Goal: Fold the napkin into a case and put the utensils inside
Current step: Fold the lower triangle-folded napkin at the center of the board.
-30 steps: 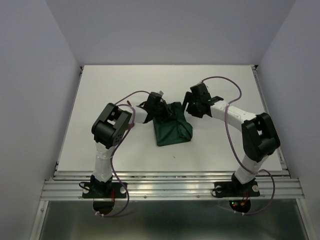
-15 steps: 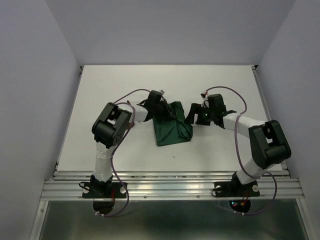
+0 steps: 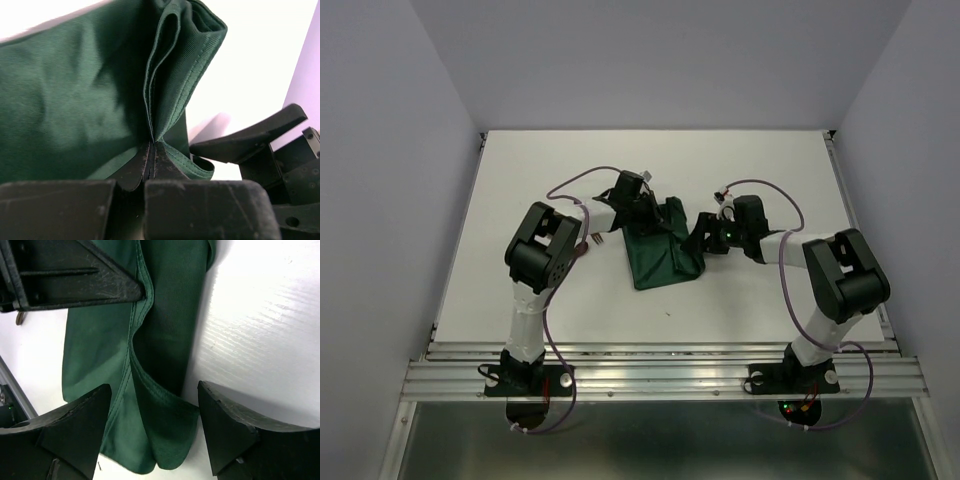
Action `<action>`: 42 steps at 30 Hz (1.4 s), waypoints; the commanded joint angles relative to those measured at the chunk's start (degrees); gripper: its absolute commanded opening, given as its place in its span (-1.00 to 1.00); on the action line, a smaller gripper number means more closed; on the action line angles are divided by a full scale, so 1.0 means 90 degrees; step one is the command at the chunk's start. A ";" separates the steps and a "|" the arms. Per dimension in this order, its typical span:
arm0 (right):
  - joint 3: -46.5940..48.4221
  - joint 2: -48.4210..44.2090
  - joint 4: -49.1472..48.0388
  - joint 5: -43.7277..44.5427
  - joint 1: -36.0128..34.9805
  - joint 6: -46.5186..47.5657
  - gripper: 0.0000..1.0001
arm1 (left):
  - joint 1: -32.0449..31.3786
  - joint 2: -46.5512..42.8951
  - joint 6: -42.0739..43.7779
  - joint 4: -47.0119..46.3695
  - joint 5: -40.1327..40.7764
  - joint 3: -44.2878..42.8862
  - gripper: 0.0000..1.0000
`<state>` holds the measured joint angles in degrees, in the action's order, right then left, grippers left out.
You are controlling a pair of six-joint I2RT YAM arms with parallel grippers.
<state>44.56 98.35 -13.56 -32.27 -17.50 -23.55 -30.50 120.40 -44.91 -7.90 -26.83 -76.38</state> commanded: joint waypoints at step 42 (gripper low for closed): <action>0.0215 -0.0351 0.0540 -0.1200 -0.0546 0.0312 0.13 | 0.0118 0.0187 0.0195 0.0126 0.0022 -0.0117 -1.00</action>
<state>43.79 93.84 -8.93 -43.51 -21.15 -21.78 -29.74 122.17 -44.18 -7.31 -27.22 -76.93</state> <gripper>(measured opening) 0.572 0.019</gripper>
